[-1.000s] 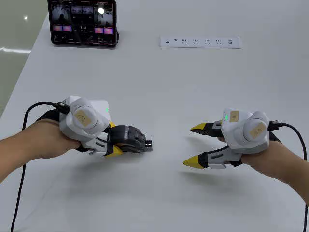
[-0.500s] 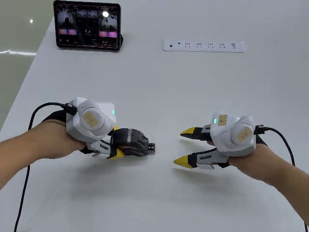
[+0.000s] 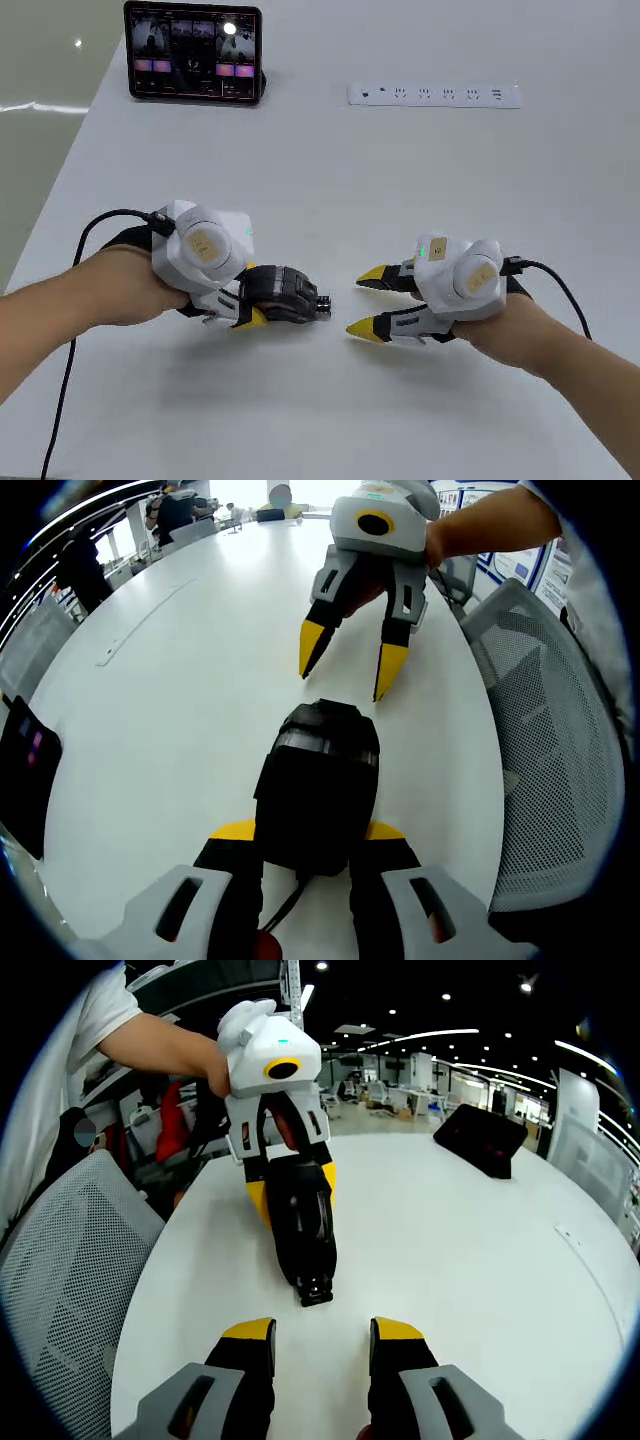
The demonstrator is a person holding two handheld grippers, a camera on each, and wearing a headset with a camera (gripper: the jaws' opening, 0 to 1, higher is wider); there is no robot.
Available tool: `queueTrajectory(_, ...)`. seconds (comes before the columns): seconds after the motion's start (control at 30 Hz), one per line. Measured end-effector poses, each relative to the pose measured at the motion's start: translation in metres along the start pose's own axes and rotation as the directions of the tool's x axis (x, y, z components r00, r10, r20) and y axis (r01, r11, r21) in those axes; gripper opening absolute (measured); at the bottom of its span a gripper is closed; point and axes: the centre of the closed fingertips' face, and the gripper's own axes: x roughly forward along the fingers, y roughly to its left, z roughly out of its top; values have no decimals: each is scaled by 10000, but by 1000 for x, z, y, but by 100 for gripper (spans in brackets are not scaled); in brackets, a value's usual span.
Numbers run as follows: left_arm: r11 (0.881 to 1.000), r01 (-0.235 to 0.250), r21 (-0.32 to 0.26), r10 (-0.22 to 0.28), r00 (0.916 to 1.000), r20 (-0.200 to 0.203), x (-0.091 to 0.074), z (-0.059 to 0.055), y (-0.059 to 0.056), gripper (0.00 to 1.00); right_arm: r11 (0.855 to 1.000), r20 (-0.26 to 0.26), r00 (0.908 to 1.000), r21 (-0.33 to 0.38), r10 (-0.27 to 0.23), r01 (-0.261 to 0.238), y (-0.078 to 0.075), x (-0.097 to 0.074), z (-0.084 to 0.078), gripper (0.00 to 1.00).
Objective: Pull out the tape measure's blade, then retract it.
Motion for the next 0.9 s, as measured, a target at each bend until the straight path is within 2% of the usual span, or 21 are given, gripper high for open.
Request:
queueTrajectory(0.43, 10000, 12, -38, -12, 10000, -7, 1, 0, 0, 29, 9984, 63, 9990, -375, 432, -429, 3, 19, 9, 27)
queueTrajectory(0.9, 10000, 42, -18, -42, 10000, -45, 2, -1, 1, 29, 9955, 217, 9975, -685, 677, -660, 7, 28, 15, 17)
